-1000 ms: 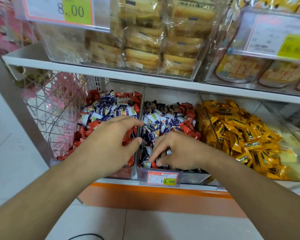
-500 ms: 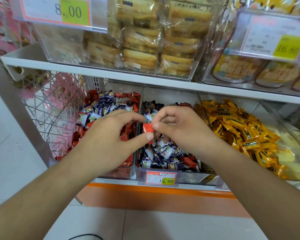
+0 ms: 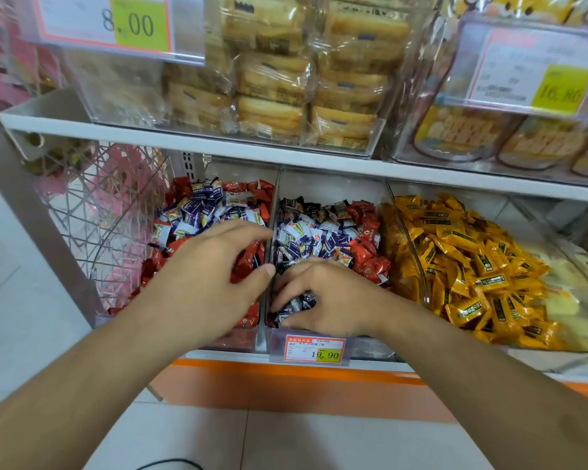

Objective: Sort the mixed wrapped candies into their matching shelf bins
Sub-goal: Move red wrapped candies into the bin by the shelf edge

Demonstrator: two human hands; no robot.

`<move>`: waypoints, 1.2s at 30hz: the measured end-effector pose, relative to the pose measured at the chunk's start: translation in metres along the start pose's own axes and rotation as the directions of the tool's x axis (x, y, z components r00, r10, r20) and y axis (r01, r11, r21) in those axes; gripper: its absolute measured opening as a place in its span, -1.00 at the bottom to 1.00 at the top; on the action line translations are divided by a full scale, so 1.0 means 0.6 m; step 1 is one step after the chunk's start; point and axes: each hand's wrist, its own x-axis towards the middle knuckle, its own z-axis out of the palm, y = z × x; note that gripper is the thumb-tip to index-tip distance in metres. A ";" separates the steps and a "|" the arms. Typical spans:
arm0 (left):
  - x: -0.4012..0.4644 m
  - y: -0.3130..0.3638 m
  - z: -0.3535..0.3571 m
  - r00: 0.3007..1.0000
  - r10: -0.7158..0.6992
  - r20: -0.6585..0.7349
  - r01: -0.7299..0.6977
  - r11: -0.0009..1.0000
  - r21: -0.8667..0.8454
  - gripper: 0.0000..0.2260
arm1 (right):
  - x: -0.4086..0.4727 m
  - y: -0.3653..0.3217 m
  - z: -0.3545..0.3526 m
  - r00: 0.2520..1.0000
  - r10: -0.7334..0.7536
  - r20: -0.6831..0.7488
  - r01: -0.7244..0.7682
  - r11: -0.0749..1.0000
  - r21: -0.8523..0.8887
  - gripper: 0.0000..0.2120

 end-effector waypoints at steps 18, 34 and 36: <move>0.005 -0.008 0.015 0.995 0.074 0.064 -0.076 0.997 0.026 -0.63 | -0.007 0.038 -0.040 0.996 0.049 -0.078 -0.073 0.937 -0.343 -0.96; 0.006 -0.008 0.019 0.997 0.056 0.060 -0.057 0.998 0.012 -0.63 | 0.015 0.021 0.002 0.999 0.009 0.039 -0.002 0.985 -0.174 -0.86; 0.006 -0.008 0.019 0.996 0.059 0.060 -0.060 0.998 0.012 -0.64 | 0.014 0.021 -0.001 0.999 0.032 0.029 -0.026 0.980 -0.197 -0.84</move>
